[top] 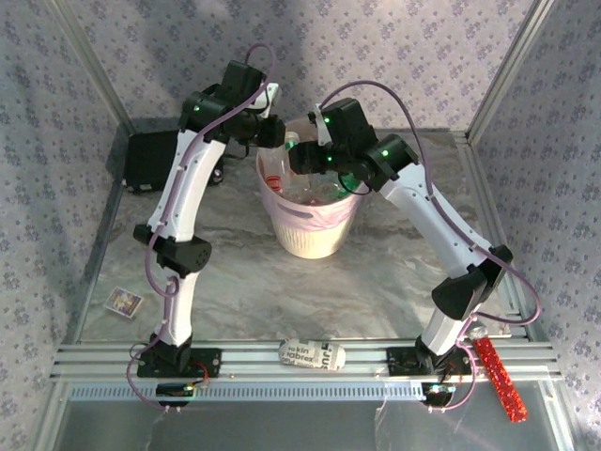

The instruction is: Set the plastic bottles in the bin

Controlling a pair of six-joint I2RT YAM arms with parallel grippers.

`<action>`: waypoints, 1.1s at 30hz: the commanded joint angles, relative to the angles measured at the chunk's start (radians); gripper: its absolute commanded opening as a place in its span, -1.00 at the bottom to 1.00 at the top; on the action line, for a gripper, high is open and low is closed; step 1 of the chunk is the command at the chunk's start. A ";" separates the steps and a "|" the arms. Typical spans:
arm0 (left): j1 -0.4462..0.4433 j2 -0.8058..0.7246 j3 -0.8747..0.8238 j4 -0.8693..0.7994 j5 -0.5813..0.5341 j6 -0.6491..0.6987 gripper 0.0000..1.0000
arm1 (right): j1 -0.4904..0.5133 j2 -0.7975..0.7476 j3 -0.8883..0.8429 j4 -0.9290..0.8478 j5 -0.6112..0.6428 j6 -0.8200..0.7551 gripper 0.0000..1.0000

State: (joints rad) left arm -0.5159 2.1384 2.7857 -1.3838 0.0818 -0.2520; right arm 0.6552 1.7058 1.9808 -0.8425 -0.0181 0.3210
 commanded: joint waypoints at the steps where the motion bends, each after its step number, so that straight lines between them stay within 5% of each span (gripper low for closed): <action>1: -0.002 0.044 0.026 -0.032 0.046 -0.013 -0.45 | -0.017 0.013 -0.020 -0.055 -0.015 0.009 0.37; 4: 0.002 0.027 0.054 -0.020 0.046 -0.013 -0.39 | -0.028 -0.009 0.018 -0.044 -0.035 0.007 0.40; 7: 0.013 0.002 0.073 -0.001 0.048 -0.009 -0.09 | -0.048 -0.026 0.068 -0.052 -0.052 0.003 0.47; 14: 0.049 -0.052 0.127 0.041 0.052 0.042 0.89 | -0.134 -0.096 0.075 -0.058 -0.064 0.004 0.63; 24: 0.263 -0.241 0.000 -0.029 -0.018 0.156 1.00 | -0.493 -0.324 -0.242 0.001 -0.135 0.012 0.78; 28: 0.360 -0.391 -0.307 0.064 -0.057 0.201 1.00 | -0.657 -0.386 -0.421 0.068 -0.138 -0.008 0.91; 33: 0.522 -0.767 -1.105 0.645 0.044 0.110 1.00 | -0.721 -0.401 -0.608 0.150 -0.077 -0.063 0.98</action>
State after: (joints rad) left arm -0.0605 1.4654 1.9030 -1.0367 0.0792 -0.1062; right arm -0.0578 1.3155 1.4357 -0.7494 -0.1169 0.3042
